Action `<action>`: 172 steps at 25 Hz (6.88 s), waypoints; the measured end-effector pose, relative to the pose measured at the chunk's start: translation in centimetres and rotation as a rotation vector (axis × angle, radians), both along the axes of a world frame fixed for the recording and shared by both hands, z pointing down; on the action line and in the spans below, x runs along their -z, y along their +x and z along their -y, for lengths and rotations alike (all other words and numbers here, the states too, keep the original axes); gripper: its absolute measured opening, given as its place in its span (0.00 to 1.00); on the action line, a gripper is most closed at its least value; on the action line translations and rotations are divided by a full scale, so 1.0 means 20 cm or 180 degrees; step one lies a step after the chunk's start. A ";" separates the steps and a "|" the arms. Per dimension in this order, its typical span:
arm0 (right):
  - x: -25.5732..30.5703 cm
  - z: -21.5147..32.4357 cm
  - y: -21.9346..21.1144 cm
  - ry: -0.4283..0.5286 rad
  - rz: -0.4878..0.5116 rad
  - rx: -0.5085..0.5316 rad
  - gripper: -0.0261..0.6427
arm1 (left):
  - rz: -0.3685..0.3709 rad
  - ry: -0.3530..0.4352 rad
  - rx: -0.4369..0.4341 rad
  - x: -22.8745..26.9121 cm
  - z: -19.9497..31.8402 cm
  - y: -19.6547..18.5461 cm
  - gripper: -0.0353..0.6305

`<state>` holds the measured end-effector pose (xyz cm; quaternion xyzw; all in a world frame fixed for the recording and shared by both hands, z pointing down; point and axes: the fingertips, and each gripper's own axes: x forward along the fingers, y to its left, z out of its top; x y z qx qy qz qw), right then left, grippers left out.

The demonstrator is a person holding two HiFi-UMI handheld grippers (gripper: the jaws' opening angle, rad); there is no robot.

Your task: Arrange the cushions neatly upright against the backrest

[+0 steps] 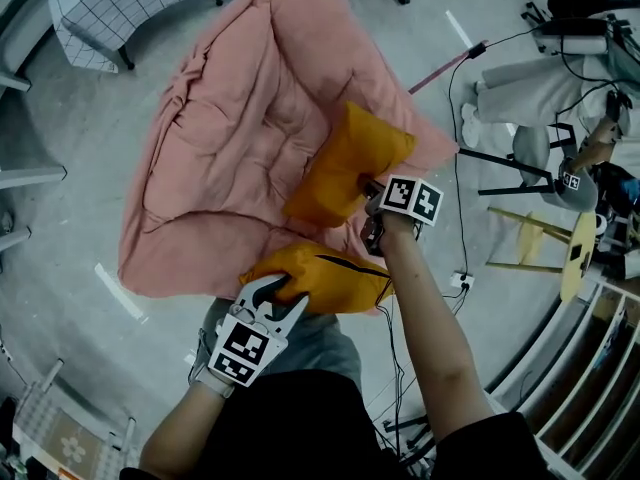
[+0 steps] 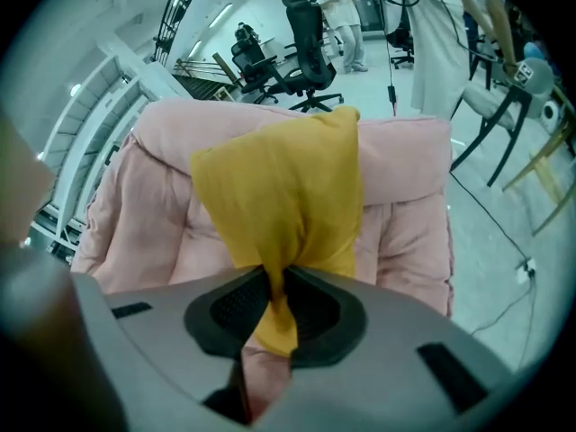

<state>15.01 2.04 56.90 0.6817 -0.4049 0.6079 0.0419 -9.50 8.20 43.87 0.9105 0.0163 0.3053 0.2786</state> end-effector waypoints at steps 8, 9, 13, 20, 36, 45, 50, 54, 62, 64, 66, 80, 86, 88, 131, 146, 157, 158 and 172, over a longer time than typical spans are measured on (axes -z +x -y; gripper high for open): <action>0.06 -0.05 -0.16 0.0004 0.0299 0.0142 0.12 | -0.0037 -0.0041 0.0011 0.00 0.02 0.00 0.31; 0.05 -0.05 -0.19 -0.0014 0.0351 0.0187 0.12 | -0.0043 -0.0044 0.0015 0.00 0.03 0.00 0.31; -0.08 -0.05 -0.25 -0.0129 0.0494 0.0235 0.12 | -0.0045 -0.0062 0.0058 0.00 0.03 0.00 0.31; -0.29 0.09 -0.13 -0.0207 0.0354 0.0102 0.12 | -0.0014 -0.0095 0.0178 -0.02 0.07 0.02 0.31; -0.65 0.15 0.07 -0.0477 -0.0119 0.0285 0.15 | 0.0061 -0.0183 0.0381 -0.07 0.14 0.10 0.31; -0.50 0.14 0.13 -0.0247 -0.0372 0.0700 0.29 | 0.0105 -0.0224 0.0387 -0.10 0.15 0.13 0.31; -0.36 0.27 0.25 0.0080 -0.0815 0.0854 0.29 | 0.0113 -0.0245 0.0380 -0.10 0.14 0.15 0.31; -0.38 0.45 0.25 0.0264 -0.0840 0.0974 0.29 | 0.0118 -0.0246 0.0396 -0.09 0.15 0.15 0.31; -0.58 0.55 0.25 -0.0099 -0.0723 0.1026 0.27 | 0.0113 -0.0280 0.0450 -0.10 0.17 0.15 0.31; -0.62 0.56 0.26 -0.0183 -0.0704 0.1055 0.27 | 0.0111 -0.0294 0.0478 -0.11 0.17 0.16 0.31; -0.66 0.58 0.29 -0.0237 -0.0685 0.1081 0.27 | 0.0103 -0.0309 0.0501 -0.11 0.18 0.16 0.31; -0.72 0.62 0.31 -0.0229 -0.0716 0.1068 0.26 | 0.0128 -0.0328 0.0611 -0.16 0.20 0.16 0.31; -0.59 0.56 0.28 0.0018 -0.0661 0.1060 0.27 | 0.0164 -0.0271 0.0571 -0.17 0.21 0.14 0.31; -0.55 0.53 0.27 0.0041 -0.0609 0.1046 0.27 | 0.0172 -0.0222 0.0552 -0.17 0.21 0.13 0.31; 0.01 -1.23 -0.44 0.0059 -0.0213 -0.0984 0.49 | 0.0408 0.0135 0.0046 -0.27 0.26 0.10 0.31; -0.14 -1.18 -0.50 0.0576 0.0128 -0.1722 0.44 | 0.0520 0.0030 0.0087 -0.34 0.26 0.10 0.30; -0.09 -1.15 -0.47 0.0474 0.0055 -0.1526 0.26 | 0.0497 0.0069 0.0173 -0.33 0.25 0.11 0.29; -0.08 -1.14 -0.46 0.0472 0.0047 -0.1506 0.26 | 0.0508 0.0050 0.0194 -0.33 0.25 0.11 0.29; 0.10 -0.95 -0.15 0.0735 -0.0103 -0.0637 0.22 | 0.0236 -0.0400 0.1042 -0.18 0.20 0.11 0.28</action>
